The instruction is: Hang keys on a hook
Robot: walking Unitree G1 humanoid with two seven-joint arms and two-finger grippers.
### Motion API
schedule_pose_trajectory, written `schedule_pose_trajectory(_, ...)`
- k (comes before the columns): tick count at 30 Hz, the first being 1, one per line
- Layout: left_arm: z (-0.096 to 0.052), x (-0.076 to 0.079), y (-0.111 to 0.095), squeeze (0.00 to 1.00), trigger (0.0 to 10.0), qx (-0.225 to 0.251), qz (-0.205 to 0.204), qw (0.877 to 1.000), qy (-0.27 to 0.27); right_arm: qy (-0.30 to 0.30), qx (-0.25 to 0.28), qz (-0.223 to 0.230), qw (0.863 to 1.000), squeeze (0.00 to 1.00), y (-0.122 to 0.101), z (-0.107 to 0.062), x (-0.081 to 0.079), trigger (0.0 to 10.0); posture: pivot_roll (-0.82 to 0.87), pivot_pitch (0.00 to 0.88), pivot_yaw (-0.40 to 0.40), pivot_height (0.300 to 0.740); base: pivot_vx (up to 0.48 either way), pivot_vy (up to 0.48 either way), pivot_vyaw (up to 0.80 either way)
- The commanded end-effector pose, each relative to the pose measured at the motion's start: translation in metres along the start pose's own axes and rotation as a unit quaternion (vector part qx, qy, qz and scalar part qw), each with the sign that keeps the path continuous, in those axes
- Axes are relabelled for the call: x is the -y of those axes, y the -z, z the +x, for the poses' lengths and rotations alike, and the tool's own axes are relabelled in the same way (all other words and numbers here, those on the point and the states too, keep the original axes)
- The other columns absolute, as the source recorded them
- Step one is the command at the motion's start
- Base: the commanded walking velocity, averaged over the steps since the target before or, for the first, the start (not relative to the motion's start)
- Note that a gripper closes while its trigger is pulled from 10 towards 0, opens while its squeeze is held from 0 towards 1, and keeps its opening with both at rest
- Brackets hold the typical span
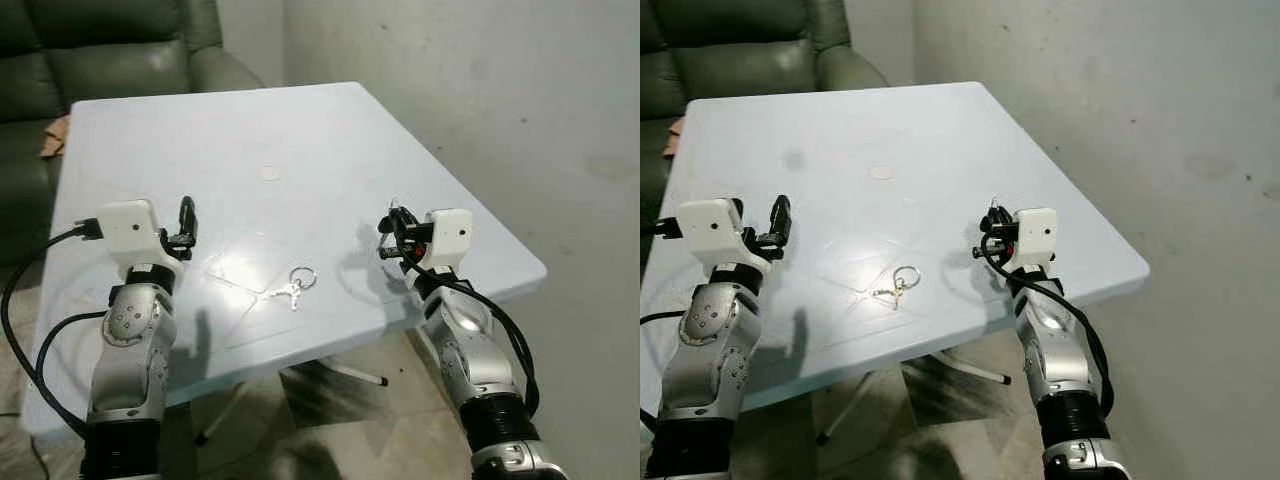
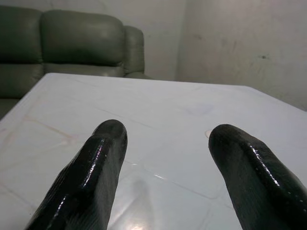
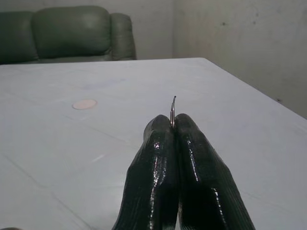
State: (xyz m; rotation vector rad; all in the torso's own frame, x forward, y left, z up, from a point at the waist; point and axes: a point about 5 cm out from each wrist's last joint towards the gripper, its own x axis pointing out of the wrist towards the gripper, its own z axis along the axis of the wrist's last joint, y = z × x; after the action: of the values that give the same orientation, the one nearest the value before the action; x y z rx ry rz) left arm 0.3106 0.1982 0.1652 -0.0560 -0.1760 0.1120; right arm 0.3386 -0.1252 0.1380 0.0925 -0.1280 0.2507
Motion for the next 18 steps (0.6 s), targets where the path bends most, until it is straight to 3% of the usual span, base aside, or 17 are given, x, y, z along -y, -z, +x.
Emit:
schedule_pose_trajectory(1, 0.0003, 0.0005, -0.0042, 0.00, 10.0, 0.008, 0.005, 1.000, 0.002, -0.005, 0.003, -0.003, 1.000, 0.00, -0.0035, 0.0010, 0.0003, 10.0, -0.07, 0.026, -0.052, 0.740, 0.000, 0.000, -0.79)
schedule_pose_trajectory(18, 0.0010, 0.0020, -0.0035, 0.00, 10.0, 0.010, 0.001, 1.000, 0.003, -0.024, 0.010, -0.006, 1.000, 0.00, -0.0078, 0.0021, 0.0004, 10.0, -0.07, 0.020, -0.060, 0.740, 0.000, 0.000, -0.72)
